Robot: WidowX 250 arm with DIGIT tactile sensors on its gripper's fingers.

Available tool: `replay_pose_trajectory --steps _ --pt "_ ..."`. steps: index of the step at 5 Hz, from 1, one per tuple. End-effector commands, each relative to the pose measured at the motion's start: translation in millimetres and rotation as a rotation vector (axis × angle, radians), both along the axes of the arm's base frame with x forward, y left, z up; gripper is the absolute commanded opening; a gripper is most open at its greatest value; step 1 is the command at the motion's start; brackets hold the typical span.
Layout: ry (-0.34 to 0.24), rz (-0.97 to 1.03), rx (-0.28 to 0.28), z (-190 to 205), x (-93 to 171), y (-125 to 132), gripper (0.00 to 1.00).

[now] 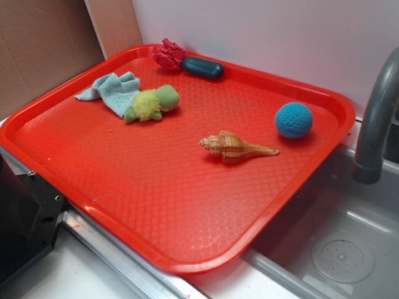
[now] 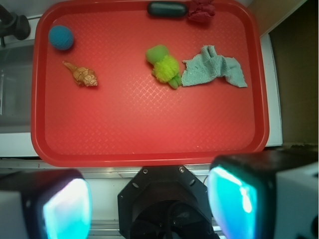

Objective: Grab the blue cloth.

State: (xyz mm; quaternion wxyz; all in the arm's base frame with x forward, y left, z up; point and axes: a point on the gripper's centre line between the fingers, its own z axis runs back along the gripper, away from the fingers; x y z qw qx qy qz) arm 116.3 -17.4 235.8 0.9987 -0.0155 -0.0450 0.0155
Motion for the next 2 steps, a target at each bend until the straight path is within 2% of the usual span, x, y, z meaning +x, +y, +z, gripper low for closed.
replay_pose_trajectory --steps 1,2 --pt "0.0 0.0 0.0 0 0 0 1.0" --pt "0.034 0.25 0.015 -50 10 50 1.0"
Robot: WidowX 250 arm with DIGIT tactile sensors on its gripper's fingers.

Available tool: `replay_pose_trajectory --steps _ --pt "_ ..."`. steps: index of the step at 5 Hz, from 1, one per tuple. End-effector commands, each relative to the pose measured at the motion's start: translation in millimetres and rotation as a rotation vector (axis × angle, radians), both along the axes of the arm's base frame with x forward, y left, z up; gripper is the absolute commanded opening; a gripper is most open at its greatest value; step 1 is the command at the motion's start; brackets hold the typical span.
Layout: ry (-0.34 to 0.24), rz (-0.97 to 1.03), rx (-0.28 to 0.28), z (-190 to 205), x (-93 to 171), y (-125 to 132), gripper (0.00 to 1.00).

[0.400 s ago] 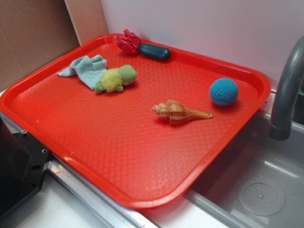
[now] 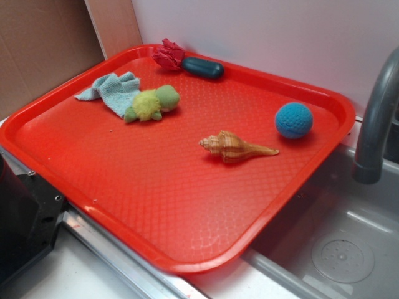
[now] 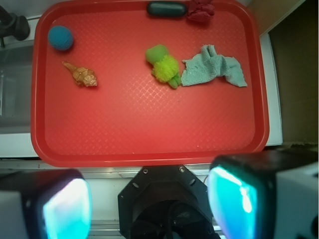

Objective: Grab the blue cloth.

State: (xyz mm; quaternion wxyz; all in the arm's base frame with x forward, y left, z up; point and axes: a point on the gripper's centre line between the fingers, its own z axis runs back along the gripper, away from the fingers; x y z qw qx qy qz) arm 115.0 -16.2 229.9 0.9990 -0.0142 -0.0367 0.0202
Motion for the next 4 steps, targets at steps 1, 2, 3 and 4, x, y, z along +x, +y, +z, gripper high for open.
replay_pose_trajectory --steps 1,2,3,4 --pt "0.048 0.407 0.093 -83 38 87 1.0" --pt "-0.128 0.515 0.203 -98 71 112 1.0" --pt "-0.083 0.548 0.192 -136 101 117 1.0" --pt "-0.092 0.527 0.141 -165 114 124 1.0"
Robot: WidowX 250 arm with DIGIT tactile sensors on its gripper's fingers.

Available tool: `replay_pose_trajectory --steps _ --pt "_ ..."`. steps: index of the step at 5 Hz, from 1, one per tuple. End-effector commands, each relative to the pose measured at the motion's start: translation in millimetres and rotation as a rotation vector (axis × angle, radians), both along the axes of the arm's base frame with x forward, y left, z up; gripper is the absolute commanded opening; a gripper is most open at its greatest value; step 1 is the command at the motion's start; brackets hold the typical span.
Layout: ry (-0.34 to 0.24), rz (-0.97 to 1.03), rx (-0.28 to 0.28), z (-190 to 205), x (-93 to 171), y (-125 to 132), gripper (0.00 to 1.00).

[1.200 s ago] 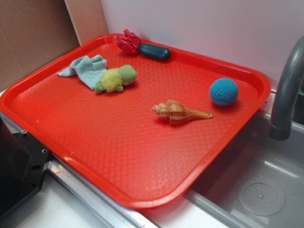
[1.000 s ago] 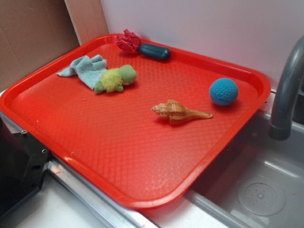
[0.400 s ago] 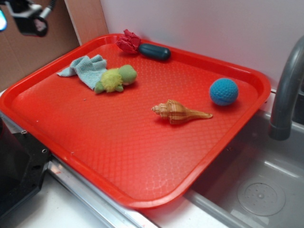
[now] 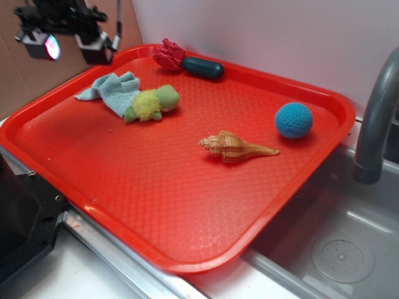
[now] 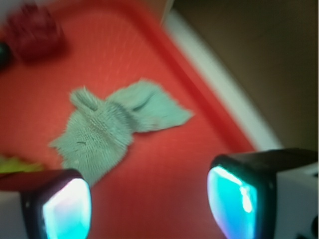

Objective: Grab the blue cloth.

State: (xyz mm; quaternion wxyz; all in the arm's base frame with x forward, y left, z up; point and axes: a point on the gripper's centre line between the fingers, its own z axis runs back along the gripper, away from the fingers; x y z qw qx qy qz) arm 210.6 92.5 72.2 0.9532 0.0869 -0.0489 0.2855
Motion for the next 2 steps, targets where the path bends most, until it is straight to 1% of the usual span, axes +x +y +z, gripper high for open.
replay_pose_trajectory --steps 1,2 --pt "-0.093 -0.106 -0.106 -33 33 9 1.0" --pt "-0.073 -0.141 -0.106 -44 24 8 1.0"
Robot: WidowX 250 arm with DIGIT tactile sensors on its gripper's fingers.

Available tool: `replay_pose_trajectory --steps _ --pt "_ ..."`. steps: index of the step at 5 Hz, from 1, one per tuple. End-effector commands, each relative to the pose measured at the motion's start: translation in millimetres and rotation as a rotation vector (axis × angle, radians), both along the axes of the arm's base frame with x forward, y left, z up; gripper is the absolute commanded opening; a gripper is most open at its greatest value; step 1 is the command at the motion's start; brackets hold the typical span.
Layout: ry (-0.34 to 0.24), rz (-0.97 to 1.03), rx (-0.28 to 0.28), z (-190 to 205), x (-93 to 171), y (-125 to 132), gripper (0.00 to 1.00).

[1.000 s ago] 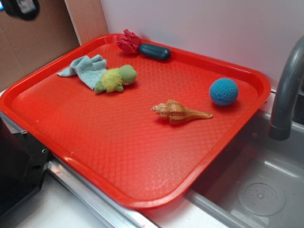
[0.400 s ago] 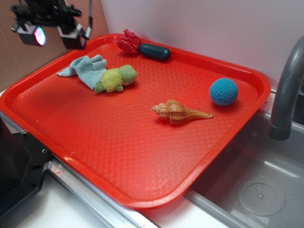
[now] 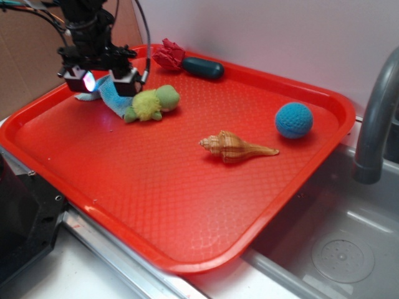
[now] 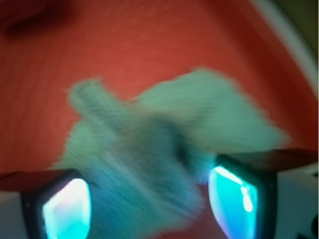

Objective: Grab the blue cloth.

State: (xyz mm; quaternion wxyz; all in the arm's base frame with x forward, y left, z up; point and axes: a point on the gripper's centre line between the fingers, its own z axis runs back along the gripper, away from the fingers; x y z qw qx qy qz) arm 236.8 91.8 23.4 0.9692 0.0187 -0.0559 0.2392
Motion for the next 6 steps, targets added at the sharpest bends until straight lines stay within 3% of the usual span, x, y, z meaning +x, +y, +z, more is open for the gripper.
replay_pose_trajectory --steps 1,2,4,5,6 --pt "-0.03 -0.061 -0.011 -9 -16 19 1.0" --pt "-0.025 -0.028 -0.02 -6 -3 22 0.0" --pt "-0.013 -0.071 0.007 6 -3 16 0.0" --pt "0.031 -0.139 0.004 32 -9 1 0.0" --pt "0.05 -0.231 0.042 82 -21 -29 0.0"
